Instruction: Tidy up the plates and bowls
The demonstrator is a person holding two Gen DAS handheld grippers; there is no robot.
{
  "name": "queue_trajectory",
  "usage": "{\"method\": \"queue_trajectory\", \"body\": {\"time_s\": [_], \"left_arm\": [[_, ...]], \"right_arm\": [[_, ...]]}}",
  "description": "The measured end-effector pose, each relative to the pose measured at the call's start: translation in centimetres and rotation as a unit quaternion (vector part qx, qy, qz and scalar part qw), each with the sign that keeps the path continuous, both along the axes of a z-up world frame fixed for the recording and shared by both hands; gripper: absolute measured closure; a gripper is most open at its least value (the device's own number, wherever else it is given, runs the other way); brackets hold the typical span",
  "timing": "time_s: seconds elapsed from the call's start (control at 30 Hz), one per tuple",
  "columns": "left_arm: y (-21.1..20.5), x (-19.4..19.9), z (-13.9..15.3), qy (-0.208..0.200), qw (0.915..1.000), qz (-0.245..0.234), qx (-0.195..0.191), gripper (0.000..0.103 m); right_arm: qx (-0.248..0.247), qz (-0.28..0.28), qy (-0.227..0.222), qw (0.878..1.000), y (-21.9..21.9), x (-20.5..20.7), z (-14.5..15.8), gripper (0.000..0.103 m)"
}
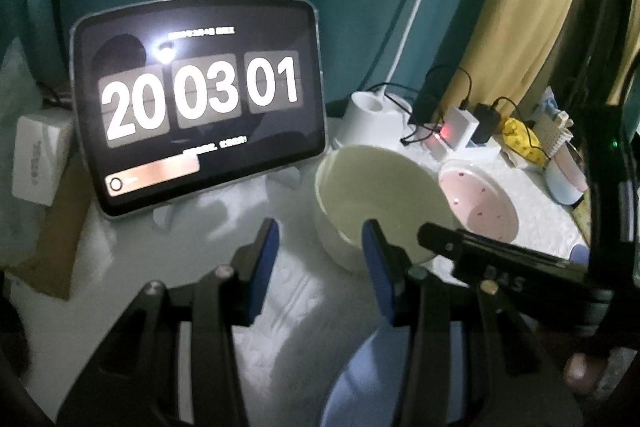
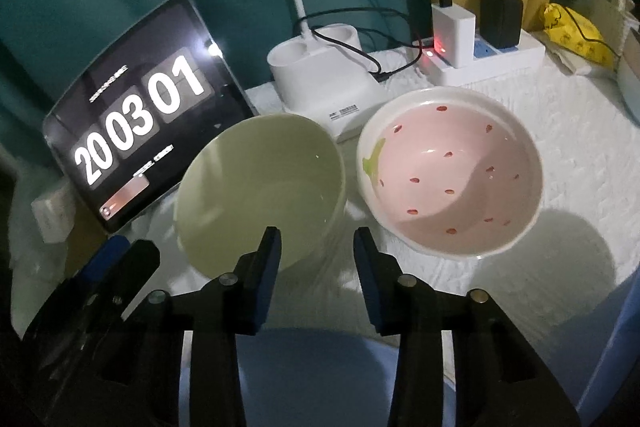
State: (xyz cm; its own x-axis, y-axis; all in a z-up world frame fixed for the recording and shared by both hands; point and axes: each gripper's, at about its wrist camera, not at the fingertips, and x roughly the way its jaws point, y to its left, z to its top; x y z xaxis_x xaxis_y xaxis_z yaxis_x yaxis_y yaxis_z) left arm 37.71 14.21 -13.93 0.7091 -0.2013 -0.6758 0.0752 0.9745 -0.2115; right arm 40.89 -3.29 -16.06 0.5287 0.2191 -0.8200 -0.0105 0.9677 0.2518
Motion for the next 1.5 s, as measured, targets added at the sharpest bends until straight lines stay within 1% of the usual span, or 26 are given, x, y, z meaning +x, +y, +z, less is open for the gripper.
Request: {"method": "queue_trajectory", "body": {"time_s": [0.1, 0.37, 0.5, 0.67, 0.73, 0.77, 0.83, 0.9, 1.0, 1.13, 1.5], "left_arm": [[0.0, 0.6, -0.4, 0.003, 1.0, -0.001, -0.001, 0.058], [-0.2, 1.9, -1.7, 0.019, 0.9998, -0.002, 0.005, 0.058], [-0.6, 2.4, -2.0, 0.023, 0.9996, -0.008, 0.011, 0.058], [-1.0, 3.1, -2.5, 0.037, 0.9988, -0.006, 0.031, 0.058], [-1.2, 3.3, -2.9, 0.042, 0.9986, -0.009, 0.03, 0.061], [-1.3, 3.3, -3.0, 0.043, 0.9985, -0.012, 0.03, 0.064], [-1.6, 3.3, -3.3, 0.043, 0.9983, -0.018, 0.034, 0.074], [-1.7, 3.1, -3.4, 0.04, 0.9981, -0.014, 0.046, 0.076], [-1.3, 3.1, -3.3, 0.037, 0.9984, -0.01, 0.041, 0.081], [-1.2, 2.5, -2.7, 0.023, 0.9985, -0.003, 0.05, 0.081], [-1.4, -0.5, 0.4, -0.012, 0.999, 0.009, 0.043, 0.081]], "right_arm": [[-0.003, 0.002, -0.006, 1.0, 0.4, 0.5, -0.6, 0.07], [-0.017, 0.005, -0.016, 1.0, 0.7, 1.1, -1.5, 0.073], [-0.017, 0.011, -0.008, 1.0, 0.5, 1.2, -2.4, 0.08], [-0.017, 0.019, -0.008, 1.0, 0.5, 1.1, -3.0, 0.088], [-0.015, 0.023, -0.016, 0.999, 0.6, 1.0, -2.9, 0.089], [-0.016, 0.027, -0.02, 0.999, 0.8, 0.9, -2.7, 0.089], [-0.015, 0.032, -0.029, 0.999, 1.1, 0.7, -2.4, 0.09], [-0.015, 0.032, -0.032, 0.999, 1.3, 0.6, -2.1, 0.09], [-0.006, 0.03, -0.035, 0.999, 1.2, 0.4, -2.0, 0.09], [0.0, 0.034, -0.04, 0.999, 1.4, -0.3, -1.2, 0.091], [0.006, 0.045, -0.075, 0.996, 1.1, -2.9, 2.3, 0.091]]}}
